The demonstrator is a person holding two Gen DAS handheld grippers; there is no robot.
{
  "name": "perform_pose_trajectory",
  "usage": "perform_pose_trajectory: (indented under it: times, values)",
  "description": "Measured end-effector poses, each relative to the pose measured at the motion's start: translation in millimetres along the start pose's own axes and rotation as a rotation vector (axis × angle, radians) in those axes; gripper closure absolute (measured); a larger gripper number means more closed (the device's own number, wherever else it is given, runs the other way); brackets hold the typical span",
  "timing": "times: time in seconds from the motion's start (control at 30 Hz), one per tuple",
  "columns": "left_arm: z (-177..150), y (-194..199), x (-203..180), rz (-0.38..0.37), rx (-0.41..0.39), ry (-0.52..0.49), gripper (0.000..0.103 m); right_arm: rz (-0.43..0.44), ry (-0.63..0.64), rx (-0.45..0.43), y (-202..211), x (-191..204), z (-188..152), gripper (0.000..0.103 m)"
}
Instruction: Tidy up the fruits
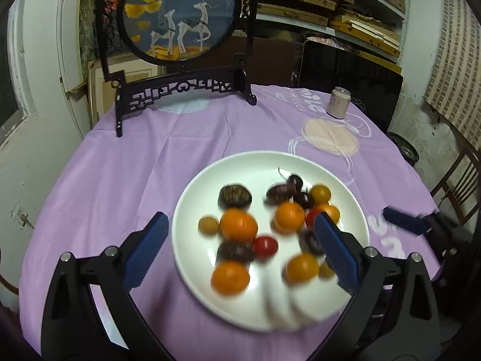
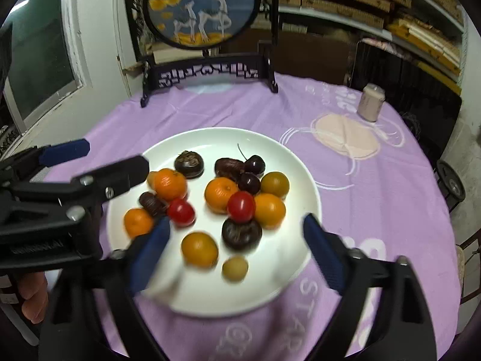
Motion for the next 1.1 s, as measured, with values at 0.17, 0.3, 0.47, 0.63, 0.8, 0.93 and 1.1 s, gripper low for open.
perform_pose_trajectory:
  times: [0.17,0.3,0.47,0.63,0.8,0.93,1.1]
  values:
    - [-30.4,29.1,-1.3,0.018,-0.011,-0.043,0.004,0.01,-0.011,0.011,25.2,8.7,-27.1,0.009]
    - [-48.8,40.0,-3.2,0.002,0.006,-0.052,0.004,0.001,-0.023,0.037,33.0,13.1,-46.3,0.009]
    - [-61.8,46.5,-2.8,0.019,0.015,-0.049,0.004,0.001,-0.044,0.062,36.4,13.9,-61.8,0.009]
    - [-64.7,52.3,-1.5,0.014,0.02,-0.042,0.004,0.004,-0.049,0.063,40.1,15.3,-65.2,0.009]
    - [-64.4,58.7,0.5,0.016,0.009,-0.039,0.004,0.01,-0.037,0.05,45.9,21.2,-64.1,0.009]
    - [-64.5,59.8,1.1,0.015,0.007,-0.038,0.004,0.013,-0.032,0.049,47.5,23.9,-64.2,0.009]
    - [-64.6,60.1,0.9,0.015,0.008,-0.038,0.003,0.017,-0.032,0.047,48.2,24.4,-63.7,0.009]
Point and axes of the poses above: each gripper's, at about its wrist camera, not at the fingertips, and y roughly against the way its jaws point, x to its left, z to its top, the point moved 6 cm from there along -y, roughly the way its jaws point, and after that the axes turned 10 degrees about z, right-handed, at the moved point
